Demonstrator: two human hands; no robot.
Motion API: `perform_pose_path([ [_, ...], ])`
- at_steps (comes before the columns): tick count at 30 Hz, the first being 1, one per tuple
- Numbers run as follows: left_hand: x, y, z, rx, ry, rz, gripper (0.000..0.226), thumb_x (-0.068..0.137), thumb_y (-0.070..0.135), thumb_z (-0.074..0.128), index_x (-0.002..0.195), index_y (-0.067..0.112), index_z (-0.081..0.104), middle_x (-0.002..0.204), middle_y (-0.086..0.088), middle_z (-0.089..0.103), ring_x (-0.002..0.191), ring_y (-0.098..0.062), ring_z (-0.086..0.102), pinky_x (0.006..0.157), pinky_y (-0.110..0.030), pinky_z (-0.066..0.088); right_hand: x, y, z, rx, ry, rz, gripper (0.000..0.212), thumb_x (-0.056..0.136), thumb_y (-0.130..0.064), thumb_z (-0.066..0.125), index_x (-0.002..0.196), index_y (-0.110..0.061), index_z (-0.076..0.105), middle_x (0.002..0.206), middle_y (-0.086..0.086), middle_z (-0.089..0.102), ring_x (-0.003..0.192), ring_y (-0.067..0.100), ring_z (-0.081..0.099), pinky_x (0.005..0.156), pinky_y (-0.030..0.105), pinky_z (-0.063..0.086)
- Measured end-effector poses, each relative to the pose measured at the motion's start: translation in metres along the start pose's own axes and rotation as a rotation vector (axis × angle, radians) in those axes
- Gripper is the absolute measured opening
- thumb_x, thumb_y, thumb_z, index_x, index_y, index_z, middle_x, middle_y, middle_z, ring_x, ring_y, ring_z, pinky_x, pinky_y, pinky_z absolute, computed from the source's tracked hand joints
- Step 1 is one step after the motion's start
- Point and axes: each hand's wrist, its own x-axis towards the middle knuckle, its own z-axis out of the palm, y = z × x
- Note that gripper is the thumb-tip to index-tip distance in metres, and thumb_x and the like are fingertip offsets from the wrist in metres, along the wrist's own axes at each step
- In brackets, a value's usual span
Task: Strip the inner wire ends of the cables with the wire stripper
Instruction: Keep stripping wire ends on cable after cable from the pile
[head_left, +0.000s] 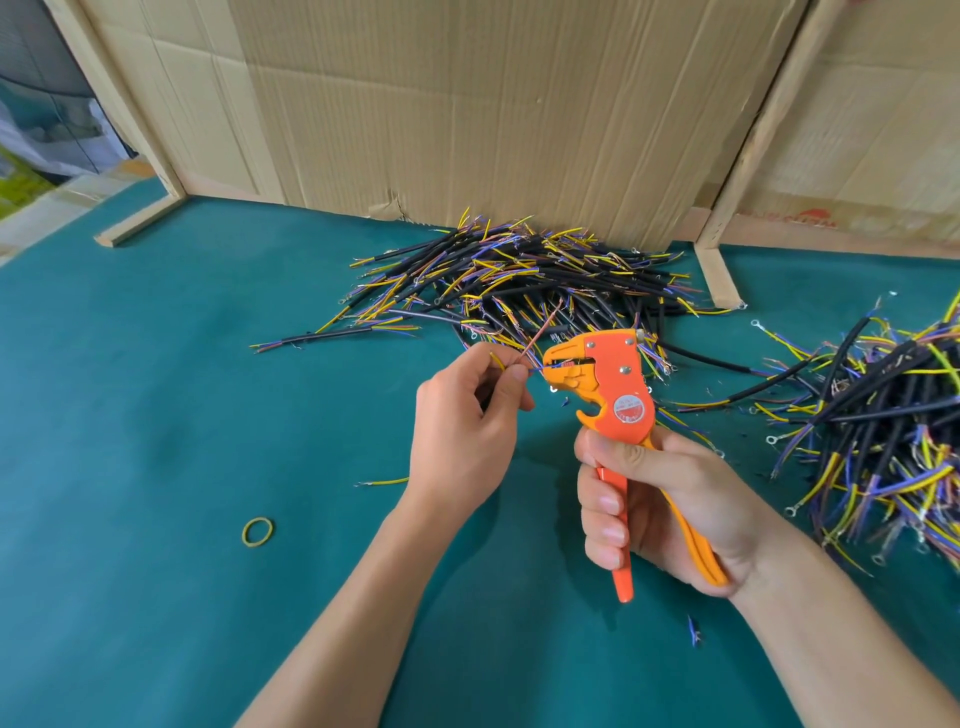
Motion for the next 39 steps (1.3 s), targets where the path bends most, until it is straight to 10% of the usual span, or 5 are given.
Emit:
perform_pose_path([
  [8, -0.002, -0.001, 0.003, -0.032, -0.031, 0.001, 0.017, 0.099, 0.011, 0.060, 0.088, 0.024, 0.058, 0.071, 0.009, 0.072, 0.065, -0.010, 0.061, 0.056, -0.013, 0.035, 0.001, 0.003, 0.002, -0.019, 0.081, -0.093, 0.043, 0.068, -0.025, 0.089, 0.072, -0.015, 0.048, 0.054, 0.002, 0.031, 0.035, 0.013, 0.030, 0.037, 0.019, 0.032],
  [18, -0.002, 0.010, 0.000, -0.107, -0.020, -0.057, 0.012, 0.098, 0.012, 0.056, 0.094, 0.023, 0.059, 0.077, 0.004, 0.074, 0.062, -0.031, 0.048, 0.061, -0.046, 0.046, 0.002, 0.002, -0.008, 0.241, 0.077, -0.102, 0.038, 0.069, -0.003, 0.079, 0.102, -0.006, 0.061, 0.085, 0.020, 0.059, 0.074, 0.035, 0.061, 0.072, 0.048, 0.058],
  [28, 0.041, 0.151, 0.079, -0.620, -0.321, -0.193, 0.014, 0.102, -0.006, 0.044, 0.103, 0.007, 0.051, 0.085, -0.016, 0.069, 0.061, -0.015, 0.066, 0.056, -0.022, 0.055, 0.003, 0.004, -0.004, 0.257, 0.125, -0.096, 0.031, 0.071, 0.009, 0.066, 0.100, 0.000, 0.060, 0.088, 0.024, 0.060, 0.075, 0.035, 0.064, 0.070, 0.047, 0.059],
  [34, 0.072, 0.145, 0.131, 0.461, -0.465, 0.097, 0.047, 0.102, 0.056, 0.041, 0.118, 0.017, 0.062, 0.113, -0.017, 0.069, 0.108, -0.041, 0.061, 0.084, -0.042, 0.048, -0.001, 0.005, -0.007, 0.265, 0.131, -0.095, 0.020, 0.089, 0.002, 0.057, 0.109, -0.001, 0.060, 0.100, 0.025, 0.061, 0.085, 0.034, 0.062, 0.070, 0.043, 0.058],
  [39, 0.071, 0.056, 0.068, 0.760, -0.075, -0.082, 0.020, 0.096, 0.035, 0.046, 0.100, 0.016, 0.050, 0.103, -0.020, 0.067, 0.096, -0.045, 0.063, 0.067, -0.039, 0.037, 0.002, 0.005, -0.006, 0.349, 0.198, -0.088, 0.053, 0.055, 0.004, 0.075, 0.106, 0.002, 0.062, 0.083, 0.024, 0.063, 0.069, 0.037, 0.066, 0.067, 0.047, 0.060],
])
